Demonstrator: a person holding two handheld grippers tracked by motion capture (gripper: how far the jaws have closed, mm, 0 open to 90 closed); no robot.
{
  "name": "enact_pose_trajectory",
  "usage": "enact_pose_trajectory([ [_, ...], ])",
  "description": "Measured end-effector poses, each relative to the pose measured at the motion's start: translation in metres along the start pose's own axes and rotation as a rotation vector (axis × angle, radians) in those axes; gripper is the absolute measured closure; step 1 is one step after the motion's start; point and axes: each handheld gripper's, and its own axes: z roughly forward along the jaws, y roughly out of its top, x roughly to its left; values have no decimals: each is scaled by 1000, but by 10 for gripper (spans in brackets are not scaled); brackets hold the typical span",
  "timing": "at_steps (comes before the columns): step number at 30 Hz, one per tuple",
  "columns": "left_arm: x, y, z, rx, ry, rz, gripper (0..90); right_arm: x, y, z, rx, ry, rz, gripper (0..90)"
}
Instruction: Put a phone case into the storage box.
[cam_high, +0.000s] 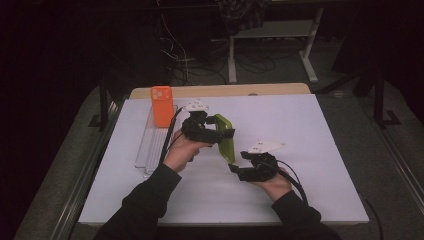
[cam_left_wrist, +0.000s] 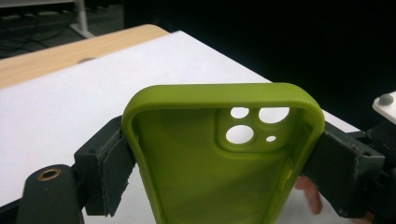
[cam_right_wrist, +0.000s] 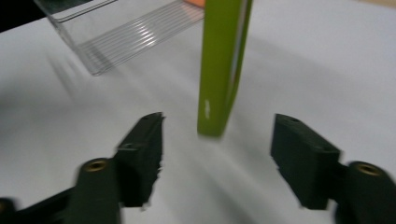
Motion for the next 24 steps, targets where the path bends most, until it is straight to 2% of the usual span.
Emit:
enact_pose_trajectory([
  [2,4,5,-5,-1,25,-2,158,-5,-3,-5,9,7,8,226],
  [7,15,23,-23,-26,86,9,158,-21,-13,-17,49,-19,19,85],
  [10,24,35,-36,-34,125,26,158,-27,-21,-28,19,-52,-5,35],
  [11,27,37,-39,-35,135,26,158,-30,-24,-31,8,-50,-6,12],
  [13,33,43,-47,-47,164,23,158,-33,-27,-37,1,-35,3,0],
  [16,42,50,-60,-72,199,13,158,-37,-32,-46,-14,-40,-6,0],
  [20,57,54,-78,-84,256,13,158,-38,-40,-52,7,-48,-7,0],
  [21,60,55,-81,-84,268,14,158,-39,-42,-53,8,-55,-26,0],
  [24,71,55,-92,-86,314,18,158,-39,-47,-55,18,-62,-23,0],
])
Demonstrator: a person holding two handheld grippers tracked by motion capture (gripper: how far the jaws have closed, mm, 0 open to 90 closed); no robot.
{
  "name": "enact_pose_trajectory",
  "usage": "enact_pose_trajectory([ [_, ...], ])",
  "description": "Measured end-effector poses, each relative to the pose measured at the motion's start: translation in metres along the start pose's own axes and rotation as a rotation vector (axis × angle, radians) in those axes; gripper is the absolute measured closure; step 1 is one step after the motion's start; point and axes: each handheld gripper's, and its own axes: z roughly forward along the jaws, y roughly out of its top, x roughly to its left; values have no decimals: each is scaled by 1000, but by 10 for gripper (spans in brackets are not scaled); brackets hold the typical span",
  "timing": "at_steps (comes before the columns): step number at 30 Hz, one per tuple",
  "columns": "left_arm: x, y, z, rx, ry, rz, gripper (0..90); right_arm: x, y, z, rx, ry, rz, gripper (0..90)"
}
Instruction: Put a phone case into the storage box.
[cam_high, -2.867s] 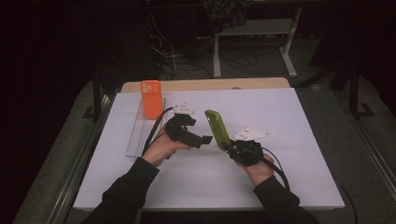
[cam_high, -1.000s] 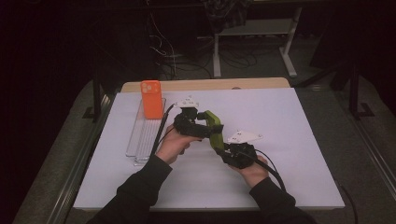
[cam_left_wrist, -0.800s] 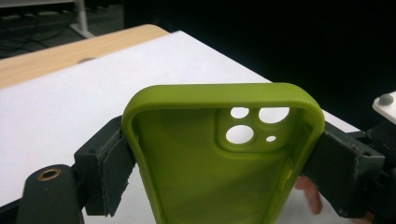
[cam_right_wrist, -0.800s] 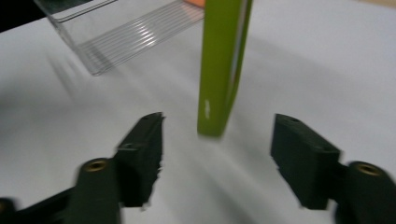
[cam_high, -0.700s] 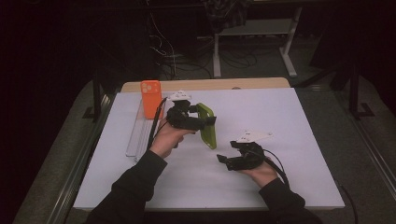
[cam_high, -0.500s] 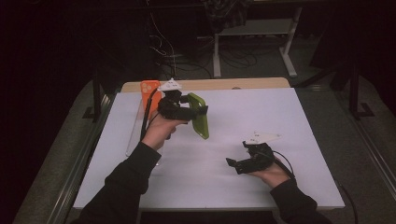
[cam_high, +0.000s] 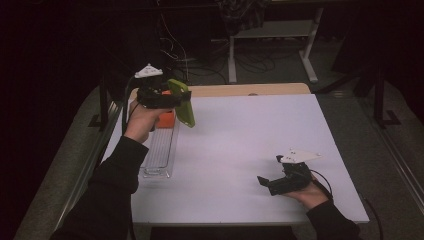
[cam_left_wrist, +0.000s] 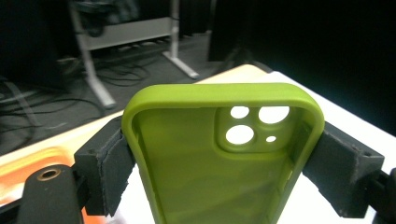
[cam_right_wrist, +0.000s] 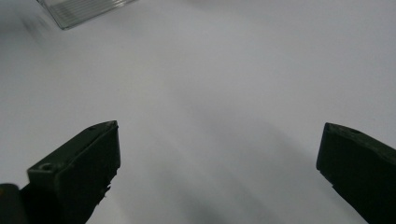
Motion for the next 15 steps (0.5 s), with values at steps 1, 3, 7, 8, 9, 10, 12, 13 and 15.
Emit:
enact_pose_trajectory([
  [1,5,0,-2,-1,13,-4,158,0,-1,-1,4,0,6,0],
  [3,16,-1,-6,-8,45,-12,158,-1,-4,-2,15,-8,3,0],
  [7,33,-3,-11,-7,112,-16,157,-1,-6,-4,27,-21,-1,0],
  [8,37,-4,-11,-3,125,-18,157,-1,-6,-4,22,-23,-6,0],
  [9,41,-6,-10,-3,136,-18,157,-1,-6,-5,18,-24,-7,0],
  [10,45,-7,-10,5,152,-25,157,-2,-6,-5,15,-25,-9,0],
  [12,51,-12,-7,11,176,-35,157,-2,-6,-6,14,-28,-3,0],
  [13,53,-14,-6,15,190,-41,157,-2,-6,-5,13,-30,-5,0],
  [15,58,-19,-3,25,204,-52,157,-2,-6,-5,13,-33,-6,0],
])
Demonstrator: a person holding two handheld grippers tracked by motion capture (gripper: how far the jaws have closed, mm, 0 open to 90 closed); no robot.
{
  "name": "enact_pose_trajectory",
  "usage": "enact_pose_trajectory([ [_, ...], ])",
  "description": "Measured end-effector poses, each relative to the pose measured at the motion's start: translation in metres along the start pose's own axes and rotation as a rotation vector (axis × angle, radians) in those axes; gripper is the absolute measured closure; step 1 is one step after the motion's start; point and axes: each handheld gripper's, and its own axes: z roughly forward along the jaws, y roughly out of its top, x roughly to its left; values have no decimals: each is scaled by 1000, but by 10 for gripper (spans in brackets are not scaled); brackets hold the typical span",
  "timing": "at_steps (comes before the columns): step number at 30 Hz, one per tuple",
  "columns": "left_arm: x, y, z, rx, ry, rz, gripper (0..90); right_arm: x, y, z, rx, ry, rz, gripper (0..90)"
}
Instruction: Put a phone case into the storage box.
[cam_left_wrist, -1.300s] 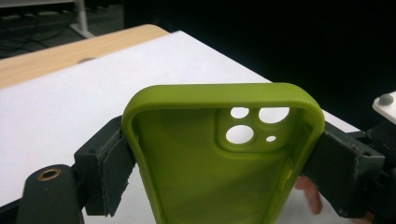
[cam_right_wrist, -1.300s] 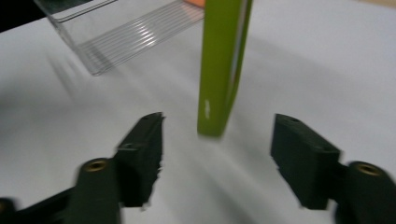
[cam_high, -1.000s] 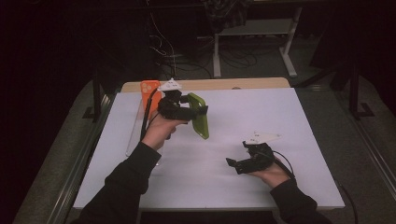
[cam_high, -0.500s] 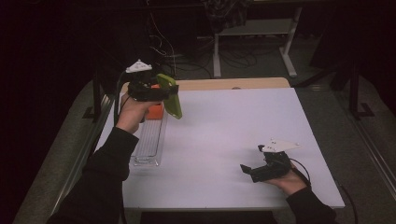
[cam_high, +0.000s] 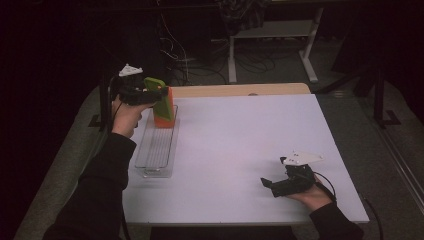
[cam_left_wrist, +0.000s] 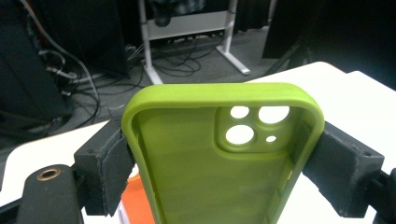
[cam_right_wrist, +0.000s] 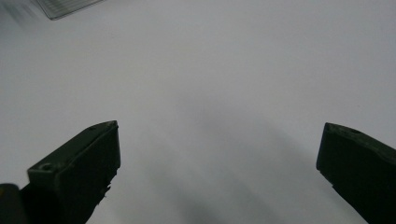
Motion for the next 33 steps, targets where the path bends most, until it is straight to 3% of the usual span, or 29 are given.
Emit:
enact_pose_trajectory([
  [5,7,-15,13,35,39,-34,156,0,0,0,0,-3,4,0],
  [12,10,-30,25,84,76,-30,155,0,1,-1,-4,-5,6,0],
  [17,13,-39,34,114,99,-51,153,0,1,-1,-4,-8,0,0],
  [21,14,-45,41,114,110,-68,151,0,1,-2,-11,-6,1,0],
  [33,12,-51,52,101,155,-45,143,0,2,-3,-14,-2,-4,0],
])
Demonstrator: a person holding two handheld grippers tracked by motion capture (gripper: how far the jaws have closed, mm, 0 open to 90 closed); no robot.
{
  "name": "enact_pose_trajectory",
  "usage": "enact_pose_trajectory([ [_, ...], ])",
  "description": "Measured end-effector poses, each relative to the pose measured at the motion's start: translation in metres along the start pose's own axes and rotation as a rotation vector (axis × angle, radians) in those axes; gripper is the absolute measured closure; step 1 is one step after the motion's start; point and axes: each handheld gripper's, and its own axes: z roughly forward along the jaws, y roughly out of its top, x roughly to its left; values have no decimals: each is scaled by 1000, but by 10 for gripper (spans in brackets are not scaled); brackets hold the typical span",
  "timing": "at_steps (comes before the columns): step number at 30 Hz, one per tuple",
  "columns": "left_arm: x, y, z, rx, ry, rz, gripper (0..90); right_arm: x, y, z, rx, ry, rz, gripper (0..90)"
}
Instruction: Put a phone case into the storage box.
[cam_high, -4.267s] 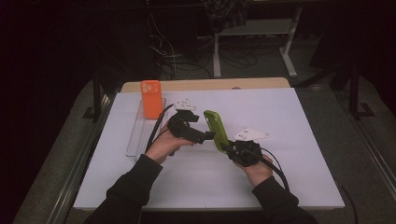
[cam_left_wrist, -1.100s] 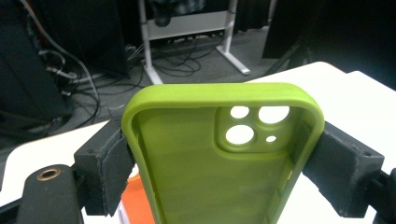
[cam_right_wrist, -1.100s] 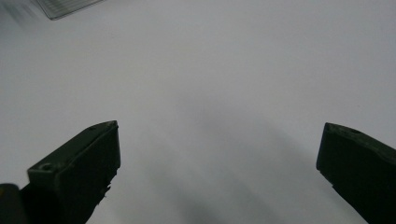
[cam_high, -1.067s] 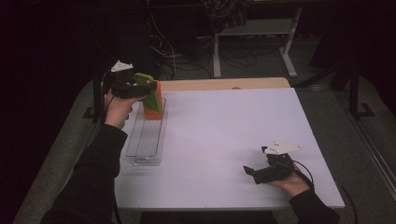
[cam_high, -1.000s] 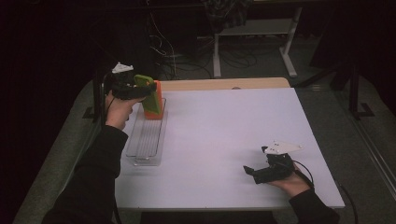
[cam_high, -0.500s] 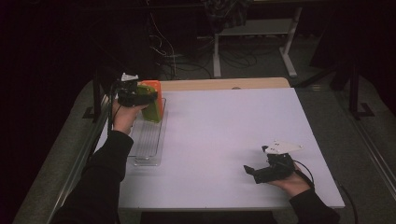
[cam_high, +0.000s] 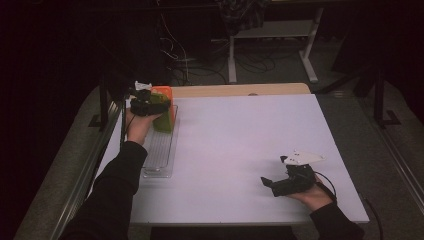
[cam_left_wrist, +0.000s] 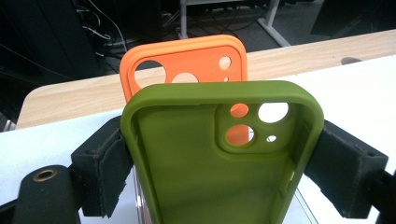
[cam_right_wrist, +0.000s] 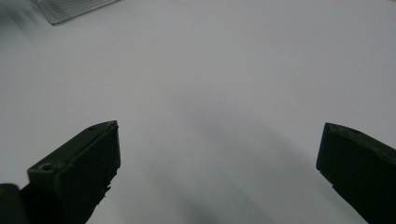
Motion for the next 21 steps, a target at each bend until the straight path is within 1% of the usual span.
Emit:
enact_pose_trajectory([
  [4,-1,0,3,4,3,9,125,0,0,0,-2,0,0,0],
  [6,-1,-1,5,-1,-3,-4,93,0,0,0,-2,1,1,0],
  [8,-1,-1,6,2,-5,2,73,0,0,0,-3,2,1,0],
  [11,0,-1,6,-6,-9,-10,56,0,0,0,-3,3,1,0],
  [14,0,0,4,-22,-26,-17,30,0,0,0,-4,3,2,0],
  [17,0,1,0,-15,-48,-12,29,0,0,0,-5,3,3,0],
  [18,-1,1,-1,-13,-58,-19,29,0,0,0,-5,3,3,0],
  [19,-2,2,-4,-5,-76,-5,28,0,0,0,-5,3,4,0],
  [20,-3,2,-5,-6,-86,2,27,0,0,0,-4,4,3,0],
  [21,-5,2,-10,2,-105,22,27,0,0,0,-4,4,4,0],
])
